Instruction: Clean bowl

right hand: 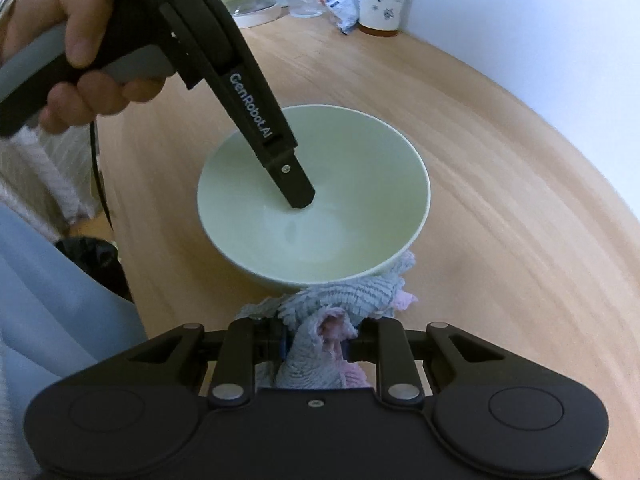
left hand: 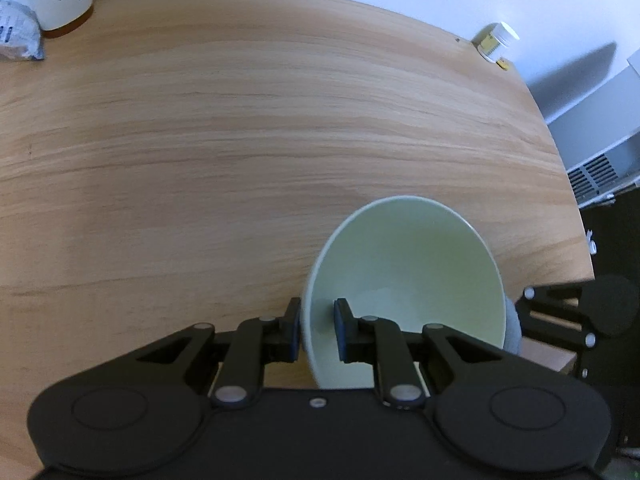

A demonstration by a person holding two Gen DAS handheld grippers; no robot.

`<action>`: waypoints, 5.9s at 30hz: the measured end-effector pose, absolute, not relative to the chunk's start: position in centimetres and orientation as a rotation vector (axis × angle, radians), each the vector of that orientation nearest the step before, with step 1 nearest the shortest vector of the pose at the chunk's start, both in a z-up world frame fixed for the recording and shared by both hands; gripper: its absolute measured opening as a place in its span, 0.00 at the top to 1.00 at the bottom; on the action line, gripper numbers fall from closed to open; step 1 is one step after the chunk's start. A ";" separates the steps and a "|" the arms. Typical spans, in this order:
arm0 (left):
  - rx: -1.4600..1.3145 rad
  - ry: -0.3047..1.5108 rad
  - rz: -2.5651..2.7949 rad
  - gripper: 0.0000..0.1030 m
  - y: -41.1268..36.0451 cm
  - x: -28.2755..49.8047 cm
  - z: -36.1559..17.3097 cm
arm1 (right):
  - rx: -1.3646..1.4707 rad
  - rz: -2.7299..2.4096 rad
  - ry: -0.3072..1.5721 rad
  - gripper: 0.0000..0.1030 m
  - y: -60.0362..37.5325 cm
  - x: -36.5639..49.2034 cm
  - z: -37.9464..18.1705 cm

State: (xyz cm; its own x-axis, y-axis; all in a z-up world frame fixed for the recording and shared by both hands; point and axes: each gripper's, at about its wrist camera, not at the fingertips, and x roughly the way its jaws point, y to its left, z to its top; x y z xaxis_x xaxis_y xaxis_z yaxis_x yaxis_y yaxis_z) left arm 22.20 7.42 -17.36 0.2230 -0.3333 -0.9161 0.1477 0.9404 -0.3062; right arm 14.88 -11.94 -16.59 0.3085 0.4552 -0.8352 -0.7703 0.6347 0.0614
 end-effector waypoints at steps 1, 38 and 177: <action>-0.174 1.300 -0.326 0.85 7.2 22.2 -17.4 | -0.370 0.826 0.955 0.75 -11.9 14.6 -16.5; -0.075 1.314 -0.441 0.83 7.0 21.6 -17.2 | -0.291 0.750 0.914 0.75 -16.8 22.8 -14.5; -0.441 1.269 -0.288 0.58 9.3 18.5 -15.4 | -0.086 0.942 1.030 0.75 -14.9 23.1 -14.2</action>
State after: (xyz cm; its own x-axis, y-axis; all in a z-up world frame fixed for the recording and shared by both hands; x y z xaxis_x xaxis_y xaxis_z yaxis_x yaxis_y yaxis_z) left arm 18.48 9.30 -15.43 0.2779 -0.4443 -0.8517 -0.0329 0.8817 -0.4706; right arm 23.09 -14.94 -14.20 0.1742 0.6262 -0.7600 -0.7015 0.6206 0.3505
